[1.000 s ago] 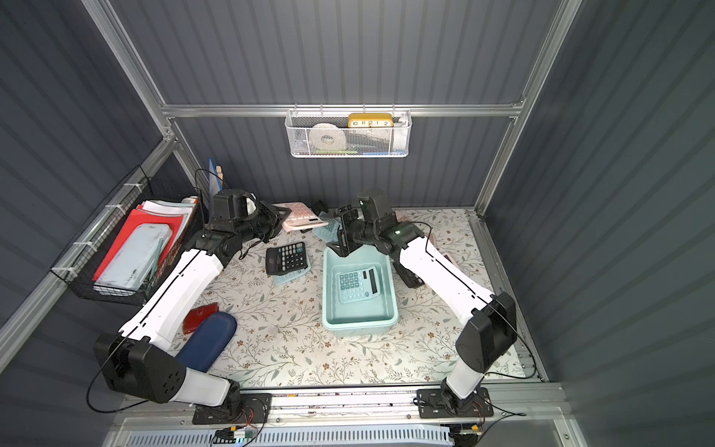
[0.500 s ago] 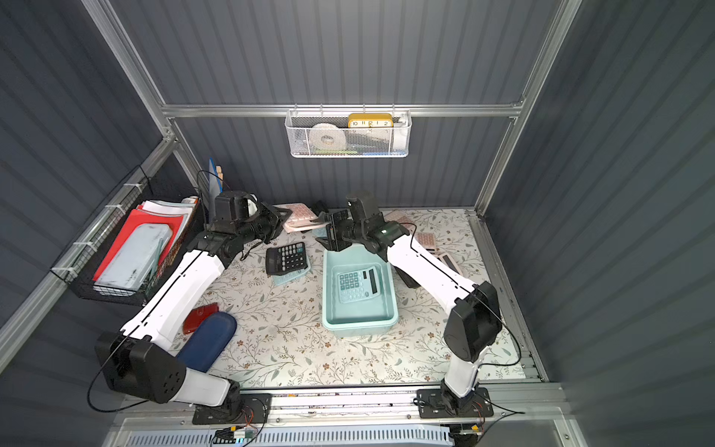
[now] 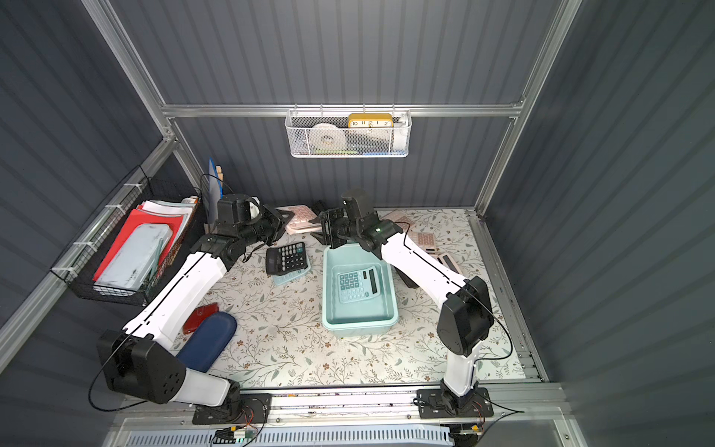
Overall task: Put the calculator in the storage box
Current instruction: Place the calculator in the storage box.
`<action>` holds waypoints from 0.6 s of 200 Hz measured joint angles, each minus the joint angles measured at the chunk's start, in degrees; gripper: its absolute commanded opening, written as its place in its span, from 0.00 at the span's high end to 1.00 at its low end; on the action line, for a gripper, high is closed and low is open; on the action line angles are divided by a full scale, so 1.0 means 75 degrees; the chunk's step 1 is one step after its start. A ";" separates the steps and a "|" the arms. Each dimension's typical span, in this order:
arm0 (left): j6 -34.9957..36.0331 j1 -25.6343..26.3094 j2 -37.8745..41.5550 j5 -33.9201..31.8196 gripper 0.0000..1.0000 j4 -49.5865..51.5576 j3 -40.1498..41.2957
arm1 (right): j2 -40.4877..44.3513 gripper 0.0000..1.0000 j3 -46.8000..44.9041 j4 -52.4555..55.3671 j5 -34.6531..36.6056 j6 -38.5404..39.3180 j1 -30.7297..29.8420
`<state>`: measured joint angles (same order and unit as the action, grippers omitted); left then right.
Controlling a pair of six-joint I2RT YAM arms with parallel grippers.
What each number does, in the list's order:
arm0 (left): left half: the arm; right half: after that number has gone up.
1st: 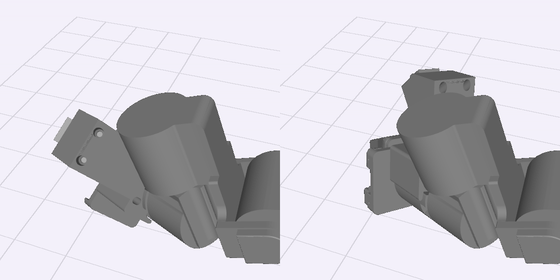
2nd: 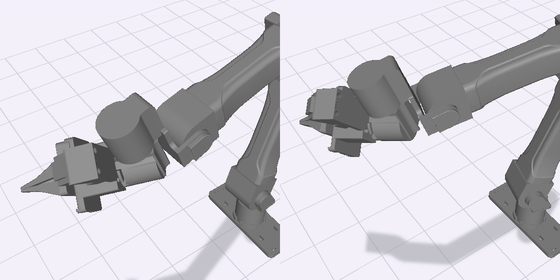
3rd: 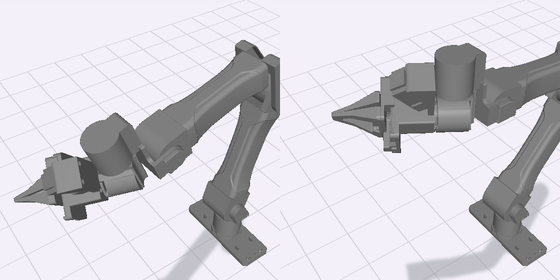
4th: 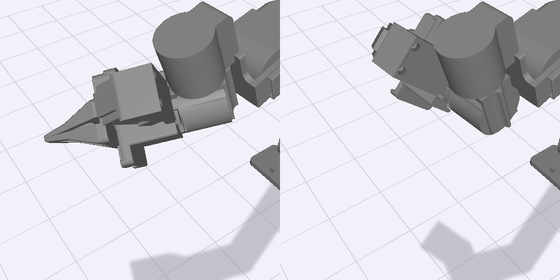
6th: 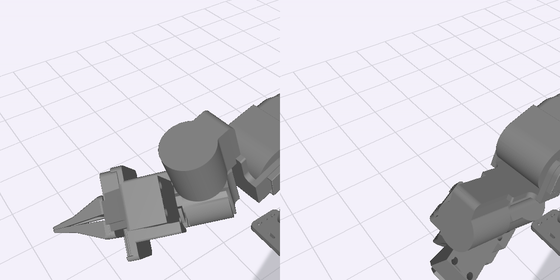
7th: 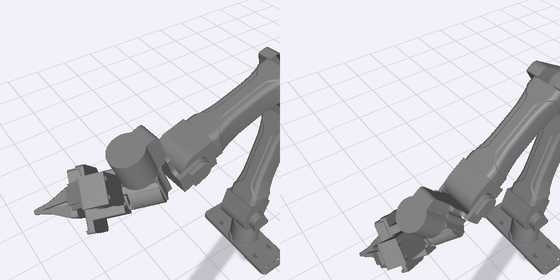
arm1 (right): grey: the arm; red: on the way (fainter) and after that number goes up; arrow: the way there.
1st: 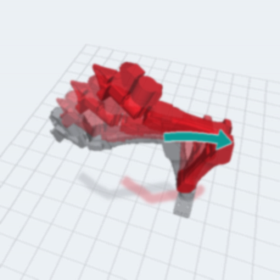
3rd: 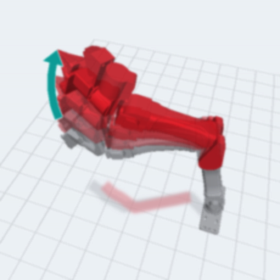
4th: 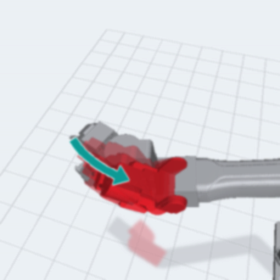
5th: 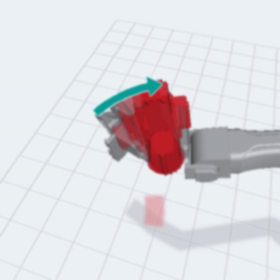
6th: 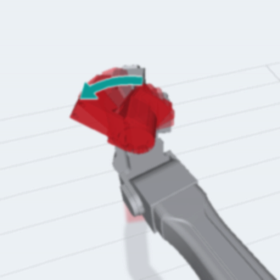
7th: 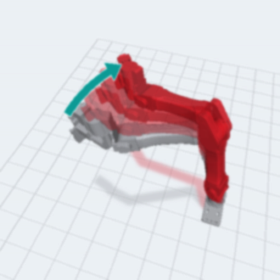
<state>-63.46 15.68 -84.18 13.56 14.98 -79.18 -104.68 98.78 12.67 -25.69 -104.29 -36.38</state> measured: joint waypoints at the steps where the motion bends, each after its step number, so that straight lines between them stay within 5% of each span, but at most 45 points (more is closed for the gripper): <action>1: 0.0000 0.0003 0.0000 0.0000 1.00 0.0000 0.0000 | 0.0000 0.61 0.0000 0.0000 0.0000 0.0000 0.0000; 29: -0.0026 0.0012 0.0000 0.0020 1.00 -0.0055 0.0012 | 0.0000 0.70 0.0000 0.0032 -0.0003 0.0032 -0.0009; 69: -0.0055 0.0012 0.0000 0.0015 0.78 -0.0160 0.0044 | 0.0000 0.87 0.0000 0.0038 -0.0015 0.0189 -0.0006; 78: -0.0052 0.0012 0.0000 0.0012 0.70 -0.0178 0.0061 | 0.0000 0.91 0.0000 0.0032 -0.0020 0.0221 0.0000; 97: -0.0052 0.0012 0.0003 0.0020 0.37 -0.0227 0.0082 | 0.0000 1.00 -0.0003 0.0087 0.0012 0.0242 0.0017; 120: -0.0102 0.0015 0.0006 0.0006 0.08 -0.0230 0.0082 | 0.0000 1.00 -0.0061 0.0256 0.0006 0.0373 0.0055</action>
<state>-64.23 15.79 -84.14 13.61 13.26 -78.56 -104.68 98.32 14.59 -25.65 -101.49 -35.97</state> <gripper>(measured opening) 0.815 0.142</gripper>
